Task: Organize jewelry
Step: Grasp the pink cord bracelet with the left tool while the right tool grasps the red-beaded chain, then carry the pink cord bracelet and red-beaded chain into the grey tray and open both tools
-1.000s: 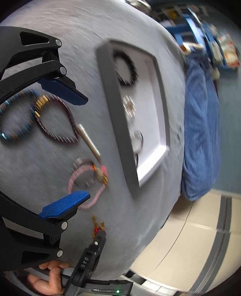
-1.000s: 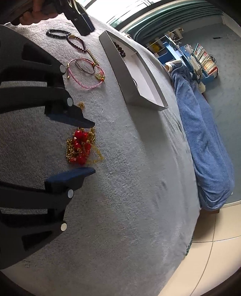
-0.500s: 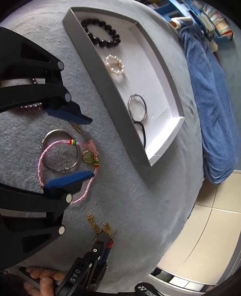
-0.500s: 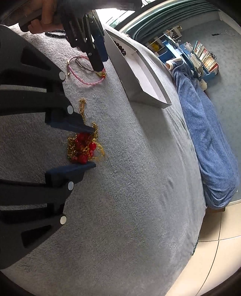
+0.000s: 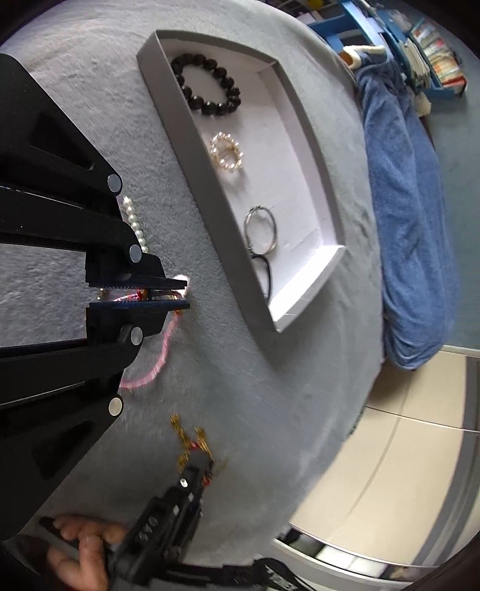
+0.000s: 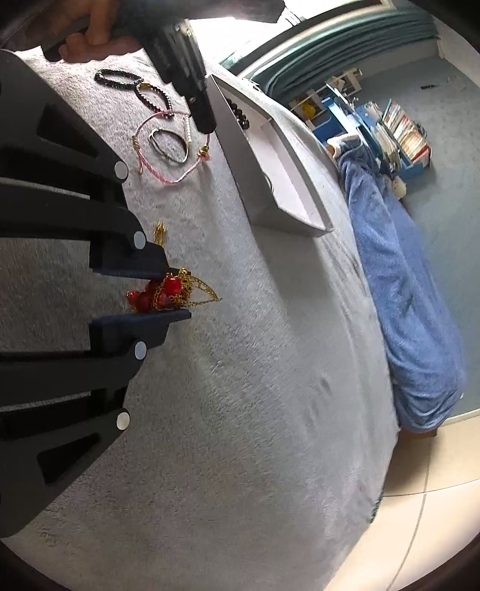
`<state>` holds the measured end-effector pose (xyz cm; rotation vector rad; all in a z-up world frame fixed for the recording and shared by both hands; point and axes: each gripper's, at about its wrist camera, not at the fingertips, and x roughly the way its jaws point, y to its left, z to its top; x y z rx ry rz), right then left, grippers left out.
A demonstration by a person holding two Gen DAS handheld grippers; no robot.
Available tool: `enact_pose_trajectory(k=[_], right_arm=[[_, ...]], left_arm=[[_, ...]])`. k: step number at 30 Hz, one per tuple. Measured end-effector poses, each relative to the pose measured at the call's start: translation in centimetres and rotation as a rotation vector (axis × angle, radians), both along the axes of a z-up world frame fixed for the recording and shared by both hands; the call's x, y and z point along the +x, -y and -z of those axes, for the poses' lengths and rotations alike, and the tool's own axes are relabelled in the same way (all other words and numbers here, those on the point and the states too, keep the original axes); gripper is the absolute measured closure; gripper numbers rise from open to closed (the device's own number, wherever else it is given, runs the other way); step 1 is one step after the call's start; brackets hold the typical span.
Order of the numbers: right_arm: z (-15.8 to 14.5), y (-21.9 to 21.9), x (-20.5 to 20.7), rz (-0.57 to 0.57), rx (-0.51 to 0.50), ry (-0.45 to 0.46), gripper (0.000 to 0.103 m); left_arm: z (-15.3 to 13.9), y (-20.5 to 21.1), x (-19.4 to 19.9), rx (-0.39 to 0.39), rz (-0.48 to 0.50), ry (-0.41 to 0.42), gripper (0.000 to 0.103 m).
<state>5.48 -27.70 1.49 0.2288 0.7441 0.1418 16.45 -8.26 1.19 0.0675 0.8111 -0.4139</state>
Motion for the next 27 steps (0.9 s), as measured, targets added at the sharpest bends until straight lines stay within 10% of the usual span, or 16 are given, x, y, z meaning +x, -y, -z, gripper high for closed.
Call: enact_pose_trajectory(k=[27], right_arm=[[-9.1, -9.0, 3.2, -0.288, -0.001, 0.159, 0.088]], left_arm=[[-9.8, -10.5, -0.5, -0.066, -0.084, 0.162, 0.098]])
